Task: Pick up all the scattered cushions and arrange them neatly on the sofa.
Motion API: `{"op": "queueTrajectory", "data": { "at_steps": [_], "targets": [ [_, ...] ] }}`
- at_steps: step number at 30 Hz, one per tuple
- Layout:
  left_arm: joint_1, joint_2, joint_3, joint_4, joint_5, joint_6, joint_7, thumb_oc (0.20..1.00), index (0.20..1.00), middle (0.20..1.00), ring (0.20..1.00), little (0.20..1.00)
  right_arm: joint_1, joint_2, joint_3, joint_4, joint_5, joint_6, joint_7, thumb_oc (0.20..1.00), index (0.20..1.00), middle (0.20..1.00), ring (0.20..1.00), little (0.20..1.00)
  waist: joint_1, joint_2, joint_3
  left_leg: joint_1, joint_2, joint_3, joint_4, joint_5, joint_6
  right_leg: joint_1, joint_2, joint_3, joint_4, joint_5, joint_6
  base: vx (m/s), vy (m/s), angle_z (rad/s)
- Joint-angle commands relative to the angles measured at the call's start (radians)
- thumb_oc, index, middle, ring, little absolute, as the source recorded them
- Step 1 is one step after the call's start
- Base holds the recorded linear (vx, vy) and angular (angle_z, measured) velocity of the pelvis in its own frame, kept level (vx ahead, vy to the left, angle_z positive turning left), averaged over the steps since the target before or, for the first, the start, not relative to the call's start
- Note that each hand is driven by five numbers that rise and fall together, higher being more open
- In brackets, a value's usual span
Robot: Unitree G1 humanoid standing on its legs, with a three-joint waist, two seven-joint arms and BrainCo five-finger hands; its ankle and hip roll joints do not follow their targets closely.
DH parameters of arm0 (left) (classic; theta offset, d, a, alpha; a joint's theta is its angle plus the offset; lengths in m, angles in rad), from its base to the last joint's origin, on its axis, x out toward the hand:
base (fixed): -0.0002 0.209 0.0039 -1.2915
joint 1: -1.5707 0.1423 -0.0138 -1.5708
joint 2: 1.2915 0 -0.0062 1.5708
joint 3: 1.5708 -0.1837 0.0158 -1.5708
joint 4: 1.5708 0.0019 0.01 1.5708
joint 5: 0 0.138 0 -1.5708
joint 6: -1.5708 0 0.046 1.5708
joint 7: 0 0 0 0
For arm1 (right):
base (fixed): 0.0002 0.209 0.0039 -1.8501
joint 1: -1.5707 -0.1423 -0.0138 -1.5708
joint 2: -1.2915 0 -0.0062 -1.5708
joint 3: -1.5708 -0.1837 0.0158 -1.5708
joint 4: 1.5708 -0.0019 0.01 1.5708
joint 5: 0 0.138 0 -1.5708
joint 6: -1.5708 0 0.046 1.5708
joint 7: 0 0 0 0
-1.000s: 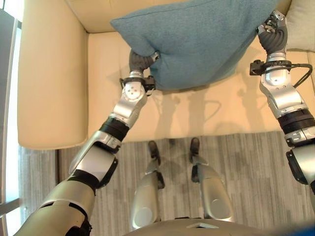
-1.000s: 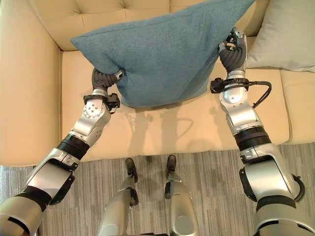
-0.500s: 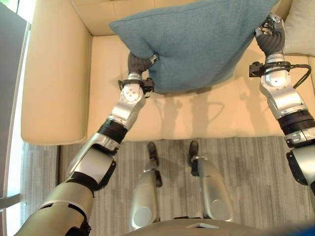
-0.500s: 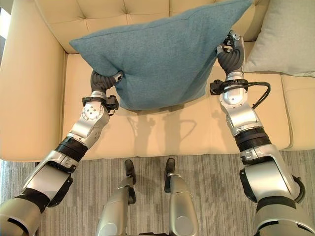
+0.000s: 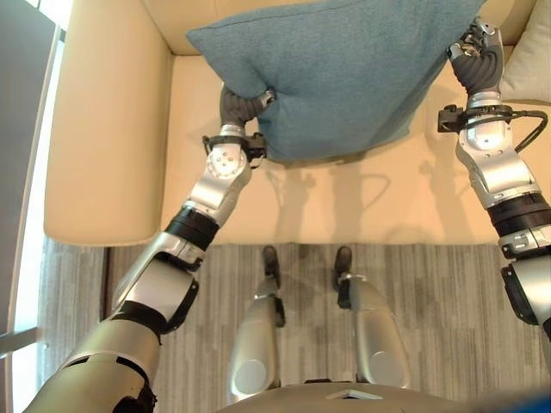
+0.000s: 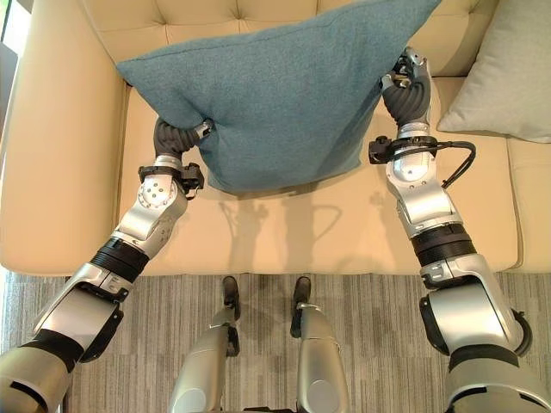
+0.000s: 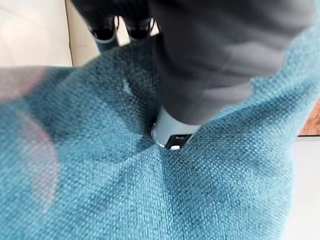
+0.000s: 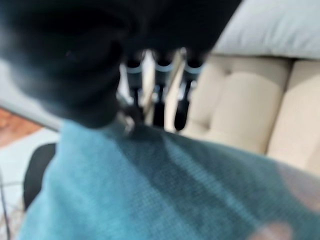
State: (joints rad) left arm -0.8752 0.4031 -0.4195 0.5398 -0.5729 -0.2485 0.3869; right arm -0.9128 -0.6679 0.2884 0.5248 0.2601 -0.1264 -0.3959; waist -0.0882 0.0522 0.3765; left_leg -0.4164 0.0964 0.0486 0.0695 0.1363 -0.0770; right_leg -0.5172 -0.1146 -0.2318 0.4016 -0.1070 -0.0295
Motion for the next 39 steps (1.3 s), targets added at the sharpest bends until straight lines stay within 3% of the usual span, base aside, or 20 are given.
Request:
{"op": "queueTrajectory", "data": {
  "at_steps": [1, 11, 34, 39],
  "targets": [
    [-0.056, -0.032, 0.011, -0.111, 0.051, -0.094, -0.048, 0.200, 0.200, 0.200, 0.200, 0.200, 0.004, 0.028, 0.007, -0.120, -0.046, -0.061, 0.005, 0.200, 0.200, 0.200, 0.200, 0.200, -0.006, -0.052, -0.084, 0.063, -0.011, 0.053, 0.068, -0.184, -0.016, 0.130, 0.047, 0.088, -0.249, 0.013, 0.060, 0.00, 0.000, 0.00],
    [-0.058, -0.016, 0.012, -0.113, 0.056, -0.094, -0.041, 0.200, 0.200, 0.200, 0.200, 0.200, -0.017, 0.025, 0.022, -0.109, -0.051, -0.059, 0.008, 0.200, 0.200, 0.200, 0.200, 0.200, 0.000, -0.063, -0.080, 0.040, 0.000, 0.047, 0.073, -0.180, -0.018, 0.095, 0.047, 0.077, -0.232, 0.016, 0.065, 0.00, 0.000, 0.00],
    [-0.345, 0.060, -0.023, 0.014, 0.069, -0.110, 0.047, 0.200, 0.200, 0.200, 0.200, 0.200, -0.350, 0.073, 0.133, -0.037, -0.017, -0.069, -0.065, 0.200, 0.200, 0.200, 0.200, 0.200, 0.016, -0.079, -0.072, -0.057, 0.005, 0.046, 0.086, -0.175, -0.026, 0.013, 0.035, 0.050, -0.272, 0.063, 0.093, 0.00, 0.002, -0.02],
    [-0.367, 0.064, -0.035, 0.023, 0.069, -0.108, 0.043, 0.200, 0.200, 0.200, 0.200, 0.200, -0.377, 0.043, 0.151, -0.022, -0.009, -0.067, -0.072, 0.200, 0.200, 0.200, 0.200, 0.200, 0.015, -0.082, -0.056, -0.090, 0.002, 0.043, 0.084, -0.156, -0.032, -0.011, 0.026, 0.041, -0.279, 0.072, 0.096, 0.00, -0.005, 0.01]
  ]
}}
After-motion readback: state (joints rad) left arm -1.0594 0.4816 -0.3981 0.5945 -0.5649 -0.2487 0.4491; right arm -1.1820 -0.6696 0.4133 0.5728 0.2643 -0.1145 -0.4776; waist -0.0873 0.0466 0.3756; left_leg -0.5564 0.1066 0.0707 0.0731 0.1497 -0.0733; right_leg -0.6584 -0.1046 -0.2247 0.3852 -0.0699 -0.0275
